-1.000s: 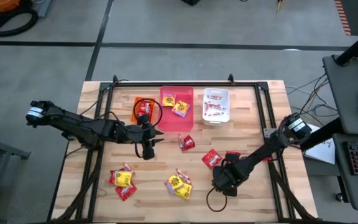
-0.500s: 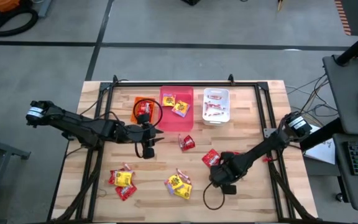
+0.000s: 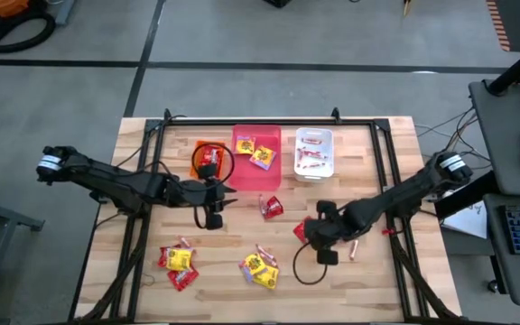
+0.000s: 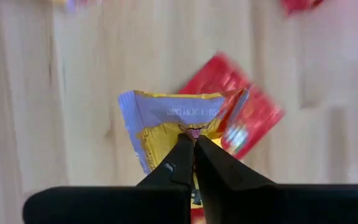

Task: Organize candy in baskets

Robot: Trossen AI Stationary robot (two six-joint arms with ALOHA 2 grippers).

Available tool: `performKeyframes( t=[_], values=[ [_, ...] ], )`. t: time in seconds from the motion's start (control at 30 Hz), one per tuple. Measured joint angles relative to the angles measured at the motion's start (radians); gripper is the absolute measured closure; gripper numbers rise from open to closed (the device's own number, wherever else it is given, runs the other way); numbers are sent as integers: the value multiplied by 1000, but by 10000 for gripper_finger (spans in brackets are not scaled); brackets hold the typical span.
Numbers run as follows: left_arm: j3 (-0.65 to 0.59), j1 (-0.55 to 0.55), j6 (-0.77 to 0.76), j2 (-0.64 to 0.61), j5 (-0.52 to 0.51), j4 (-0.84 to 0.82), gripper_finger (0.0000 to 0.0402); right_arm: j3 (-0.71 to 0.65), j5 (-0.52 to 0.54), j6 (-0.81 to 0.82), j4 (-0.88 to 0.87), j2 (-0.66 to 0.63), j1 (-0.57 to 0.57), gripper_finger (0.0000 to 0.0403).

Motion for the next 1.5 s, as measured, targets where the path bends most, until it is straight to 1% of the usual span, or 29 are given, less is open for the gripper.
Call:
performKeyframes(
  t=[0.13,0.2,0.33,0.4,0.53,0.63,0.7,0.8,0.9,1.1,1.23,1.33,1.43,1.5],
  values=[
    [0,0,-8,-13,1,-1,302,0,55,-109,94,-43,-53,395],
    [0,0,-17,-12,1,-1,302,0,65,-178,153,-53,-85,395],
    [-1,-1,-40,-12,2,-5,302,0,111,-344,324,-49,-153,395],
    [-1,-2,-51,-12,2,-14,302,-1,133,-428,440,-38,-195,395],
    [-1,-2,-80,-32,2,-61,302,-4,131,-569,664,5,-298,394],
    [-2,-2,-115,-60,1,-102,302,-4,132,-665,796,51,-392,394],
    [-2,-2,-145,-84,1,-123,302,5,131,-696,847,90,-461,394],
    [-2,-2,-187,-112,1,-180,302,52,121,-710,849,158,-559,394],
    [-2,-2,-214,-133,0,-215,302,122,127,-753,788,225,-636,394],
    [-3,-2,-217,-133,0,-217,302,289,121,-811,584,350,-753,394],
    [-3,-2,-206,-116,-1,-218,302,390,120,-861,444,417,-792,394],
    [-3,-2,-204,-106,-1,-221,302,442,110,-861,391,449,-805,394],
    [-3,-2,-204,-95,-1,-224,302,474,29,-859,370,465,-815,392],
    [-3,-2,-204,-89,-1,-223,302,484,8,-855,365,467,-817,385]
  ],
)
